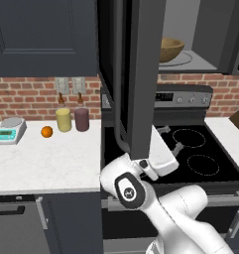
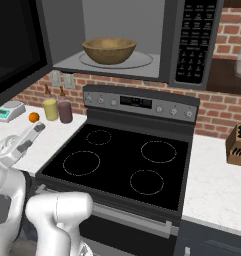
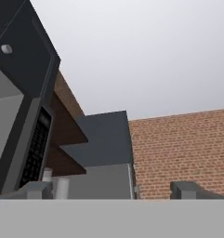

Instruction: Pick the garlic from the sink and place it in the bowl. Then pick the bowl and place it in the microwave. Then close the microwave door and press the start button.

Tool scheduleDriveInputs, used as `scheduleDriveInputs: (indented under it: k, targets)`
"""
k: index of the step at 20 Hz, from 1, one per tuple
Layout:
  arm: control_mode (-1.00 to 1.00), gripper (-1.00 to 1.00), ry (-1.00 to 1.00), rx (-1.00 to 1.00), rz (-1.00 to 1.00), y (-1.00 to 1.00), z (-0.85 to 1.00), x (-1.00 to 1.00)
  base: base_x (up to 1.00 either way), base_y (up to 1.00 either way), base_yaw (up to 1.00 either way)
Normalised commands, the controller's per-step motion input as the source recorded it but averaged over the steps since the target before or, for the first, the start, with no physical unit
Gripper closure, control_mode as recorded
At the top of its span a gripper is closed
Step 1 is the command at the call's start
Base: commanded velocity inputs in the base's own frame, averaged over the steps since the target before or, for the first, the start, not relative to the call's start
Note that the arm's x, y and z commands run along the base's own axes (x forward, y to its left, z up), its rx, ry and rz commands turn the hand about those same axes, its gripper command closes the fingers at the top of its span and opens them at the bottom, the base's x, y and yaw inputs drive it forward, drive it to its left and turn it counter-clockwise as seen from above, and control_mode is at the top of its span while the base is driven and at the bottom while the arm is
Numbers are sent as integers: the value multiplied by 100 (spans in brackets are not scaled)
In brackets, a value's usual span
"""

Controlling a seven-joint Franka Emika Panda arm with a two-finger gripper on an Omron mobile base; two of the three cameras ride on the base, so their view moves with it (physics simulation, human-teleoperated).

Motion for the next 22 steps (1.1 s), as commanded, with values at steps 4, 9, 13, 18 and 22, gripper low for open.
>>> scheduleDriveInputs:
  k: [4,9,13,18,22]
  targets:
    - [-100,-100,0,0,7,74,17,-13,0,0,0]
    - [-100,-100,0,0,8,85,11,-1,0,0,0]
    - [-100,-100,1,0,8,83,13,0,0,0,0]
    - [-100,-100,1,0,10,72,15,0,0,0,0]
    - [-100,-100,0,4,13,51,24,0,0,0,0]
